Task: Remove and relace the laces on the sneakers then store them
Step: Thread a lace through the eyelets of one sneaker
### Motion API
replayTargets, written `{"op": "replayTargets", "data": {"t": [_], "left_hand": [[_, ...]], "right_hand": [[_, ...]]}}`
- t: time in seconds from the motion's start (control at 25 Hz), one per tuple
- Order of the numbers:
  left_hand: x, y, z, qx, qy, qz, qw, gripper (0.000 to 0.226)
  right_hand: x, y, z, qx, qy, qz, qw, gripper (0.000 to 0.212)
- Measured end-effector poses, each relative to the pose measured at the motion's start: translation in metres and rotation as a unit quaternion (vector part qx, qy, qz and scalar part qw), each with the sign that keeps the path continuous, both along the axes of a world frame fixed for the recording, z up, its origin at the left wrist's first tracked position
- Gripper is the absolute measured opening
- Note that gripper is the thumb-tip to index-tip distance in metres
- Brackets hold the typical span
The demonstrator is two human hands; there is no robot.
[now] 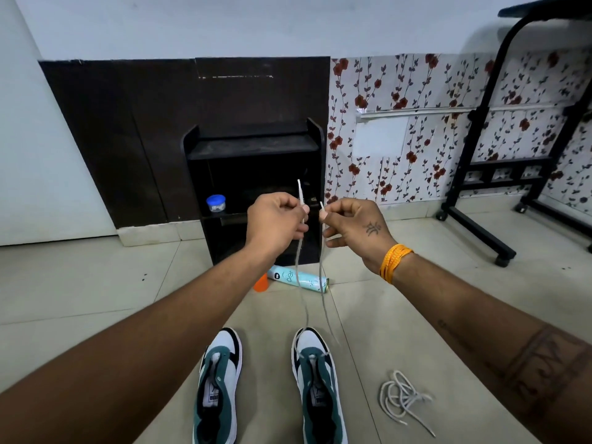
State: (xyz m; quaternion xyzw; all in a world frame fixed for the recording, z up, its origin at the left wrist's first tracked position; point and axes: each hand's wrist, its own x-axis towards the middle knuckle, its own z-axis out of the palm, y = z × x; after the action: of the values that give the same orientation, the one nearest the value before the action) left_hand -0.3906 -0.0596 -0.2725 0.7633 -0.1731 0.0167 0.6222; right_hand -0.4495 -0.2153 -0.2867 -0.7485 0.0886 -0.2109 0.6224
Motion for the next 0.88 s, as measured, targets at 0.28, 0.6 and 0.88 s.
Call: {"op": "replayTargets", "data": {"t": [0.28, 0.6, 0.88], "left_hand": [[0.000, 0.007, -0.098, 0.037, 0.061, 0.048, 0.996, 0.010], [-0.023, 0.023, -0.220, 0.112, 0.117, 0.049, 0.986, 0.023], [-0.080, 0.020, -0.296, 0.256, 0.065, 0.079, 0.961, 0.048]], "right_hand": [[-0.012, -0.005, -0.106, -0.010, 0.092, 0.000, 0.996, 0.007], [-0.031, -0.007, -0.230, -0.090, 0.158, 0.001, 0.983, 0.032], [-0.039, 0.004, -0.302, -0.286, 0.182, 0.006, 0.941, 0.022]]}}
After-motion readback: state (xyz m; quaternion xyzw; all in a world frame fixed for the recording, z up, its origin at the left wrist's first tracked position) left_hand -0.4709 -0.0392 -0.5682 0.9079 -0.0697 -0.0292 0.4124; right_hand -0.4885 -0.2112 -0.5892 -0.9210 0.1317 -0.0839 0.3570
